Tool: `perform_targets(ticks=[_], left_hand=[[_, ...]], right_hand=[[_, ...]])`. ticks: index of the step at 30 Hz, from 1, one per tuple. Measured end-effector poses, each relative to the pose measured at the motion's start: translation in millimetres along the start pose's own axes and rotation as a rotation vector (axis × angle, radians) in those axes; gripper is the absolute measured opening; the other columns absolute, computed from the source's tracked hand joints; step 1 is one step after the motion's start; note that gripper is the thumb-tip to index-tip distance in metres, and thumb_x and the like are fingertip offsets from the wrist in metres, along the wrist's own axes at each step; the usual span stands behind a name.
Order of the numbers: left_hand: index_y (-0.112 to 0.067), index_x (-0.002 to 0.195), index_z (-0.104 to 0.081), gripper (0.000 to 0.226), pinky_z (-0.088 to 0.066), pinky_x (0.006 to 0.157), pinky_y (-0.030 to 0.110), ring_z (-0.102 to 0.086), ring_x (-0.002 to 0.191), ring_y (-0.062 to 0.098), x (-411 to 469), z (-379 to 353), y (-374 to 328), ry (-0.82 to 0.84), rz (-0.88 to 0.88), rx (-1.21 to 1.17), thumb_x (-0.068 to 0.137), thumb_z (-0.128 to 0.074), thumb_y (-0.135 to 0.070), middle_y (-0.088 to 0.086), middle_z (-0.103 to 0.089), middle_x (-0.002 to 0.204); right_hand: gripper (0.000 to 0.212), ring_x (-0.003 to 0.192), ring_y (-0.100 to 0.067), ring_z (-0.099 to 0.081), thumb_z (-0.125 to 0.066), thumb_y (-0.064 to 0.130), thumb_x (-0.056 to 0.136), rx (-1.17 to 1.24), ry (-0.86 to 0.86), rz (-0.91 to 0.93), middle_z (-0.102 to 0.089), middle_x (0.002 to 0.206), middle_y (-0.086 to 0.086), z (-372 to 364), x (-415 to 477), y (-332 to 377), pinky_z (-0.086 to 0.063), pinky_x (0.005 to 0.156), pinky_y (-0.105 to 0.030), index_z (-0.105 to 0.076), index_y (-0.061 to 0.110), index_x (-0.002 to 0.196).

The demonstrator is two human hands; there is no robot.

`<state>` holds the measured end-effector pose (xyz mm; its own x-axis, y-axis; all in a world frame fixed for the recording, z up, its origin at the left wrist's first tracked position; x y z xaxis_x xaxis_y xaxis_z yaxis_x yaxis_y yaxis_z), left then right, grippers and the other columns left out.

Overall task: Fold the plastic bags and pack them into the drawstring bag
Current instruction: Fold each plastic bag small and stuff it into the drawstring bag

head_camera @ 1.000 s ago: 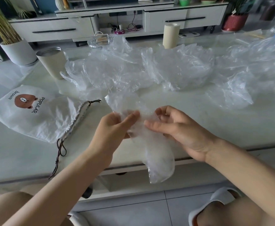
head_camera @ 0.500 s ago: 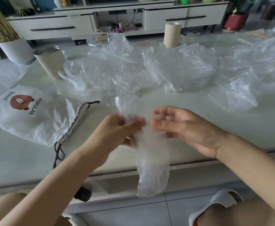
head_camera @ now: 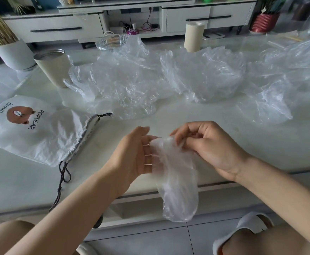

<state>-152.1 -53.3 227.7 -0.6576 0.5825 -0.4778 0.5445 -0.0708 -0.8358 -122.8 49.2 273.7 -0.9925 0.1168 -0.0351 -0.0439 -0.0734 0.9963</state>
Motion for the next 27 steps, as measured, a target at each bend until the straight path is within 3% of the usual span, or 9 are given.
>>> perform_targets(ticks=[3, 7, 10, 13, 16, 19, 21, 24, 27], left_hand=[[-0.007, 0.092, -0.066, 0.048, -0.049, 0.067, 0.031, -0.059, 0.066, 0.024, -2, -15, 12, 0.111, 0.083, 0.042, 0.075, -0.049, -0.049, 0.011, -0.065, 0.078], [-0.007, 0.087, -0.067, 0.016, -0.044, 0.058, 0.024, -0.054, 0.062, 0.017, -1, -14, 12, 0.059, 0.053, 0.084, 0.080, -0.057, -0.019, 0.005, -0.068, 0.072], [-0.004, 0.084, -0.067, 0.015, -0.038, 0.057, 0.023, -0.045, 0.062, 0.018, 5, 4, 6, -0.044, 0.008, 0.084, 0.086, -0.056, -0.013, 0.002, -0.069, 0.064], [0.008, 0.102, -0.063, 0.026, -0.044, 0.072, 0.032, -0.049, 0.078, 0.032, 8, 19, -3, -0.121, -0.053, 0.047, 0.086, -0.058, -0.012, 0.014, -0.069, 0.084], [0.006, 0.099, -0.061, 0.019, -0.038, 0.074, 0.039, -0.046, 0.084, 0.032, 8, 21, -7, -0.146, -0.090, 0.048, 0.089, -0.055, -0.009, 0.018, -0.061, 0.085], [-0.005, 0.083, -0.055, 0.010, -0.042, 0.057, 0.028, -0.049, 0.059, 0.019, 9, 17, -7, -0.136, -0.102, 0.061, 0.090, -0.056, -0.012, 0.007, -0.054, 0.065], [-0.008, 0.075, -0.054, 0.015, -0.044, 0.051, 0.025, -0.051, 0.048, 0.014, 8, 17, -11, -0.161, -0.136, 0.060, 0.089, -0.058, -0.011, 0.004, -0.056, 0.058], [-0.003, 0.086, -0.061, 0.006, -0.042, 0.056, 0.026, -0.054, 0.061, 0.019, 5, 13, -22, -0.155, -0.266, 0.148, 0.085, -0.064, -0.009, 0.012, -0.059, 0.074], [-0.004, 0.093, -0.066, 0.028, -0.049, 0.065, 0.030, -0.060, 0.072, 0.019, 6, 4, -27, -0.098, -0.326, 0.215, 0.069, -0.064, -0.019, 0.010, -0.065, 0.083]], right_hand=[[0.054, 0.075, 0.001, -0.061, -0.046, -0.025, 0.077, -0.191, -0.071, 0.159, -0.065, 0.078, 0.006, 5, 0, 13, -0.045, 0.070, -0.009, -0.064, 0.018, 0.051], [0.051, 0.080, 0.000, -0.062, -0.046, -0.021, 0.079, -0.260, -0.112, 0.207, -0.066, 0.084, 0.004, 11, 1, 19, -0.046, 0.071, -0.010, -0.068, 0.019, 0.058], [0.035, 0.087, -0.007, -0.062, -0.053, -0.012, 0.083, -0.210, -0.084, 0.186, -0.068, 0.100, -0.002, 19, 3, 21, -0.050, 0.082, -0.018, -0.068, 0.019, 0.088], [0.055, 0.117, -0.008, -0.046, -0.065, 0.006, 0.076, -0.792, -0.113, 0.484, -0.049, 0.128, 0.003, 12, -15, 45, -0.034, 0.103, -0.022, -0.048, 0.019, 0.126], [0.063, 0.126, -0.019, -0.039, -0.067, 0.021, 0.076, -1.126, 0.040, 0.716, -0.042, 0.136, -0.006, -35, -38, 35, -0.028, 0.107, -0.028, -0.041, 0.014, 0.134], [0.025, 0.102, -0.017, -0.052, -0.060, 0.014, 0.082, -1.018, 0.077, 0.802, -0.062, 0.106, -0.004, -55, -49, 34, -0.038, 0.091, -0.025, -0.065, 0.008, 0.106], [0.013, 0.085, -0.009, -0.053, -0.061, 0.017, 0.083, -0.788, 0.107, 0.681, -0.063, 0.088, 0.003, -47, -40, 33, -0.040, 0.080, -0.019, -0.069, 0.011, 0.091], [0.010, 0.073, -0.007, -0.057, -0.067, 0.021, 0.085, -0.395, 0.084, 0.334, -0.067, 0.081, 0.006, -24, -19, 17, -0.046, 0.071, -0.021, -0.069, 0.011, 0.087], [0.016, 0.074, -0.021, -0.057, -0.063, 0.012, 0.087, -0.227, 0.048, 0.122, -0.068, 0.088, -0.022, -10, -6, -1, -0.049, 0.075, -0.036, -0.066, -0.003, 0.089]])
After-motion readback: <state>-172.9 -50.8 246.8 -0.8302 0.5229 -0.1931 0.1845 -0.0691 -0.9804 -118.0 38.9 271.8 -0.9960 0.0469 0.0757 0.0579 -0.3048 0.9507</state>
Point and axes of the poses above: each hand's wrist, its own x-axis towards the middle knuckle, its own z-axis out of the back of the hand, y = z × x, the point moved 10 cm from there along x, towards the middle knuckle
